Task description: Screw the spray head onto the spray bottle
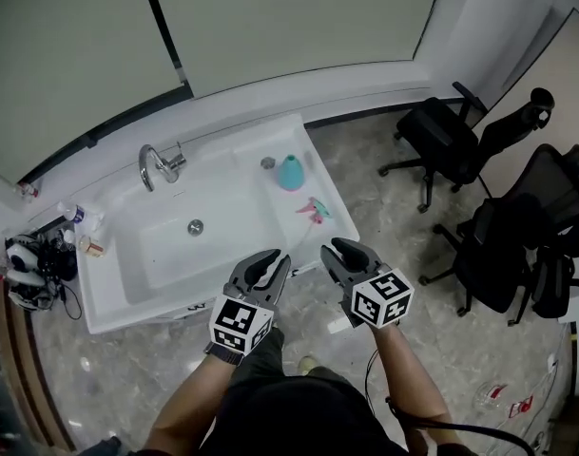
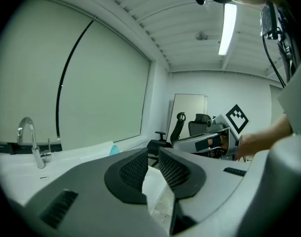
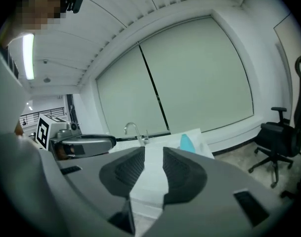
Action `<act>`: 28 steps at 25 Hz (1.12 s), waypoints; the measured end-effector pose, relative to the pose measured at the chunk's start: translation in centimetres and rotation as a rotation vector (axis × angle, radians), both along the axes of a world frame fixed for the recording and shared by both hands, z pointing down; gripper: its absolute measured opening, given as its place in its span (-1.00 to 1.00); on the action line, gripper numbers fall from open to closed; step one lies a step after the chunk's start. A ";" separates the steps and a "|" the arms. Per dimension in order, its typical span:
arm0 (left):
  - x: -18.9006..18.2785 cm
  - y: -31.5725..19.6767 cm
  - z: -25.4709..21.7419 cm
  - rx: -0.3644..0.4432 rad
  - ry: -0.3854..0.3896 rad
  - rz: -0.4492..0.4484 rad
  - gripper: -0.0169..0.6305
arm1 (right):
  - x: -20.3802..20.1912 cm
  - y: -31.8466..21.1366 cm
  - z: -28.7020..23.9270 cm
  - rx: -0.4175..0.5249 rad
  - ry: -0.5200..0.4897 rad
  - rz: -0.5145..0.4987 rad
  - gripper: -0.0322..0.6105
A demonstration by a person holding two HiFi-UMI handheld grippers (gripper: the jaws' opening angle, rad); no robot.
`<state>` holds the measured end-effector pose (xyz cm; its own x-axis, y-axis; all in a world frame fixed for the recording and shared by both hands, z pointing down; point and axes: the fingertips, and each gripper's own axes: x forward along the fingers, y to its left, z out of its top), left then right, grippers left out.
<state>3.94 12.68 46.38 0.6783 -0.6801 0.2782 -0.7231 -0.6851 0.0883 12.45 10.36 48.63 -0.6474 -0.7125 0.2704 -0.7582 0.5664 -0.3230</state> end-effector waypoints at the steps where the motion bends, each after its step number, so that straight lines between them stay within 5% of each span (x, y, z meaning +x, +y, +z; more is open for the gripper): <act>1: -0.2 -1.8 0.7 -0.004 -0.005 0.018 -0.82 | -0.1 -1.9 1.2 -0.015 0.018 0.015 -0.63; 10: 0.3 -14.2 6.1 -0.079 -0.023 0.101 -0.81 | 0.9 -12.6 9.2 -0.153 0.092 0.100 -0.58; 19: 2.1 -20.9 12.1 -0.133 -0.061 0.042 -0.65 | 2.4 -17.7 19.1 -0.333 0.390 -0.082 -0.50; 28: 1.8 -27.0 16.2 -0.121 -0.088 -0.004 -0.24 | 1.6 -19.7 25.1 -0.481 0.660 -0.299 -0.43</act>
